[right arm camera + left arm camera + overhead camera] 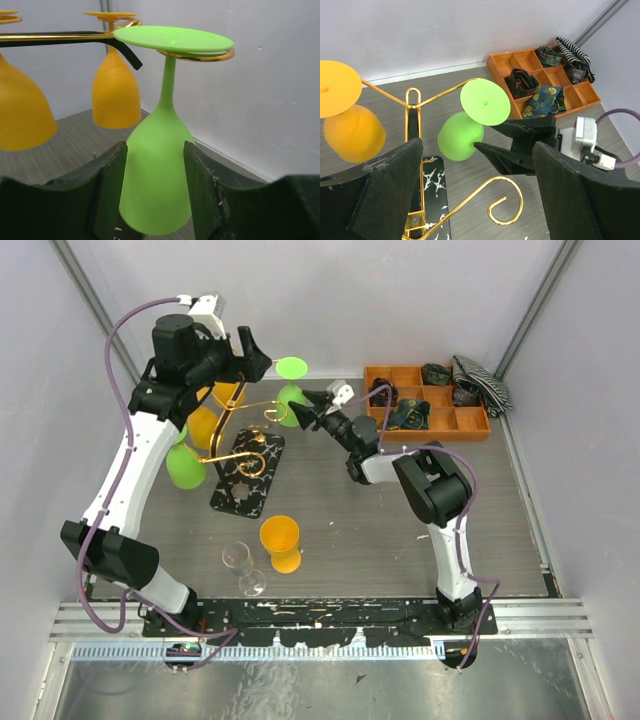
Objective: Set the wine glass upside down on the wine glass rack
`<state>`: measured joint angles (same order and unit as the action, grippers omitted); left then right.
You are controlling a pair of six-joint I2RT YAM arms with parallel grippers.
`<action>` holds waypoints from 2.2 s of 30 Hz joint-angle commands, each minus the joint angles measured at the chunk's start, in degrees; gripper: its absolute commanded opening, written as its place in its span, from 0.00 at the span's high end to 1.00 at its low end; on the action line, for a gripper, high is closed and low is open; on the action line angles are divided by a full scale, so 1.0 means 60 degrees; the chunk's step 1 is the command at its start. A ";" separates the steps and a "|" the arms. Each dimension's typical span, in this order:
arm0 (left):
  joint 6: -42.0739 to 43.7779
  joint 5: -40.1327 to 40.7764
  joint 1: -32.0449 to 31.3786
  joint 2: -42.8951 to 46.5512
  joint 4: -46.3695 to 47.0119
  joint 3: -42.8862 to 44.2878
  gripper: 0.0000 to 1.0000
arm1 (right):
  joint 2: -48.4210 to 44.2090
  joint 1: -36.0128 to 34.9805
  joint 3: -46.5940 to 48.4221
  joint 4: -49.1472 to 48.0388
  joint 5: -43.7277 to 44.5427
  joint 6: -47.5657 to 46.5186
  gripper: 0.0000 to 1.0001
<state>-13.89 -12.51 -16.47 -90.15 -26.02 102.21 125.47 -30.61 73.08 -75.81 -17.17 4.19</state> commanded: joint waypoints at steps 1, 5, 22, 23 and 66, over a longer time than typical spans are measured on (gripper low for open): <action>0.0225 0.0103 0.0086 0.0402 -0.0461 0.0337 0.03 | -0.1541 0.0134 -0.0799 -0.0670 0.0309 -0.0498 0.44; 0.0664 0.0124 0.0088 0.0235 -0.1327 0.0931 0.03 | -0.2640 0.0300 -0.1759 -0.0173 0.0454 -0.0853 0.42; 0.2827 -0.0212 -0.0933 0.0311 -0.3423 0.1476 0.02 | -0.6857 0.0347 -0.0997 0.9972 0.2062 -0.1584 0.23; 0.2992 -0.0108 -0.1166 0.0379 -0.3853 0.1417 0.02 | -0.6806 0.0360 -0.0658 1.0711 0.2408 -0.1533 0.22; -0.1885 0.2193 -0.7206 0.2226 -0.5008 -0.3454 0.11 | -0.7307 0.2637 0.0950 1.6259 0.2944 0.0193 0.29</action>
<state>-21.34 0.82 -58.37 -78.30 -62.00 84.18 85.19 -14.83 79.96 22.76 -0.25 6.76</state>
